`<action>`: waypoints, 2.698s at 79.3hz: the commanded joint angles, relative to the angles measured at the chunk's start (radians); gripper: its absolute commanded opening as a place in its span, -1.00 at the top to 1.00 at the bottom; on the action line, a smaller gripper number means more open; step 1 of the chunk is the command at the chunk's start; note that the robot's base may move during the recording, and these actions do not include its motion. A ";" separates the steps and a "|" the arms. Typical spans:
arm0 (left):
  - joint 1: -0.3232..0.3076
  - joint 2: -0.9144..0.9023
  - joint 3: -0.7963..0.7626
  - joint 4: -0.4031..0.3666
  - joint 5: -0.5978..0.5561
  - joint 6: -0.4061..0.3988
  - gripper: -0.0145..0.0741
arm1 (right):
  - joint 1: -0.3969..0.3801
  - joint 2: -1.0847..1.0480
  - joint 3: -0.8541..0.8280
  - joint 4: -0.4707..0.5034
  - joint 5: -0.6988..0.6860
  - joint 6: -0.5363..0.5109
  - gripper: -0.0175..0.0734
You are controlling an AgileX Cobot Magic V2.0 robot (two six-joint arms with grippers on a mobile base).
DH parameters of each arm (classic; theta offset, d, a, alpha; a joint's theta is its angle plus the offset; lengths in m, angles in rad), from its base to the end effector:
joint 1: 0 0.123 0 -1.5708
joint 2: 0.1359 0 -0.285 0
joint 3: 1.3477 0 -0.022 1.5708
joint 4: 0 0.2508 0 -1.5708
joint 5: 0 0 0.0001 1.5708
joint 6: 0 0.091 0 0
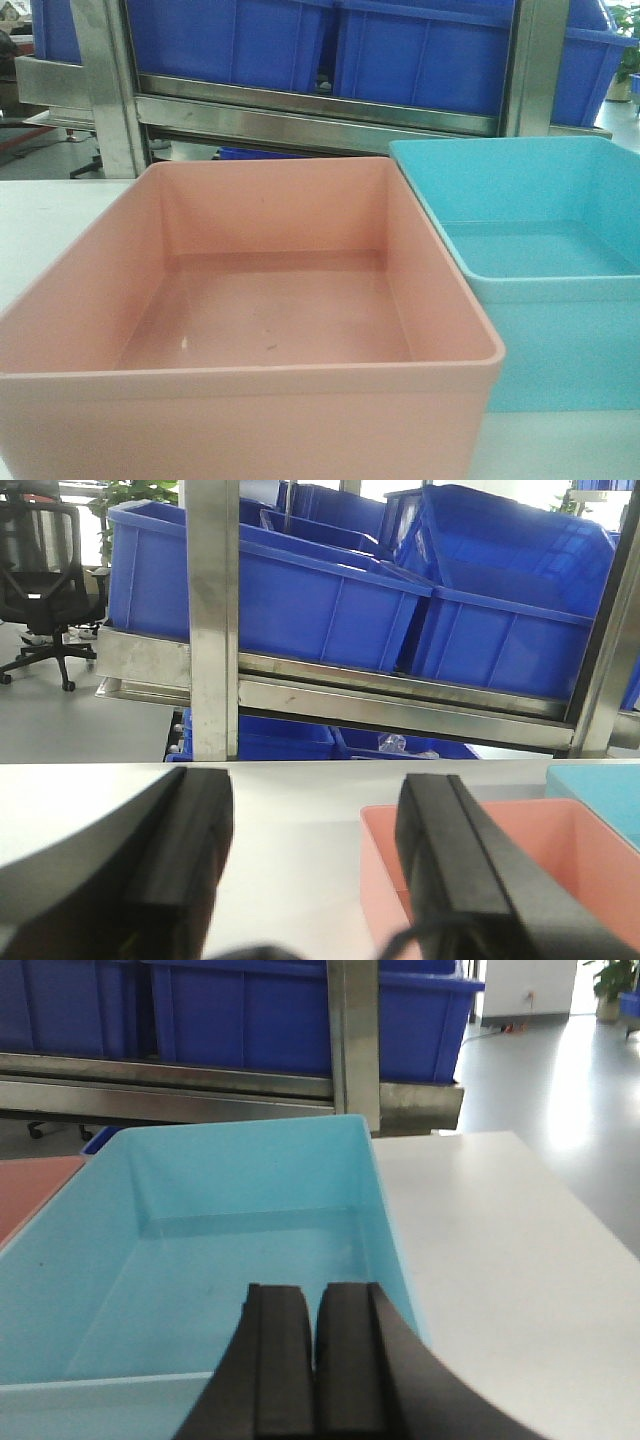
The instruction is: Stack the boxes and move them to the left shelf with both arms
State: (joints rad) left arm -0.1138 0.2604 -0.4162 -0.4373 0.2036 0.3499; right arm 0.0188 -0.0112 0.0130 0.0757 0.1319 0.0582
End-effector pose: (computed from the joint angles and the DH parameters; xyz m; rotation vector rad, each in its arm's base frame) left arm 0.0644 -0.0152 0.3199 0.0949 1.5139 -0.2196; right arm 0.0561 0.0020 0.1975 0.0849 1.6161 0.1254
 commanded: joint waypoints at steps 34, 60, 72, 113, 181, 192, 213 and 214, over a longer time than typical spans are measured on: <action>0.001 0.007 -0.028 -0.008 -0.070 0.004 0.02 | -0.006 0.475 -0.421 0.036 0.246 -0.017 0.50; 0.001 0.007 -0.028 -0.008 -0.070 0.004 0.02 | -0.006 0.920 -0.722 0.035 0.440 -0.018 -0.38; 0.001 0.007 -0.028 -0.008 -0.070 0.004 0.02 | -0.021 1.137 -0.903 0.028 0.566 -0.026 -0.53; 0.001 0.007 -0.028 -0.008 -0.070 0.004 0.02 | -0.139 1.635 -1.337 -0.016 0.718 -0.197 -0.53; 0.001 0.007 -0.028 -0.008 -0.070 0.004 0.04 | -0.155 1.756 -1.386 -0.008 0.724 -0.289 0.49; 0.001 0.007 -0.028 -0.008 -0.070 0.004 0.04 | -0.189 1.696 -1.386 -0.007 0.725 -0.289 0.49; 0.001 0.007 -0.028 -0.008 -0.070 0.004 0.04 | -0.290 1.536 -1.393 0.096 0.723 -0.287 0.49; 0.001 0.007 -0.028 -0.008 -0.070 0.004 0.04 | -0.293 1.533 -1.396 0.098 0.726 -0.287 0.49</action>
State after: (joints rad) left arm -0.1138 0.2604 -0.4162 -0.4373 0.2036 0.3522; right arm -0.2492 1.6213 -1.3411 0.0989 0.8926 -0.2310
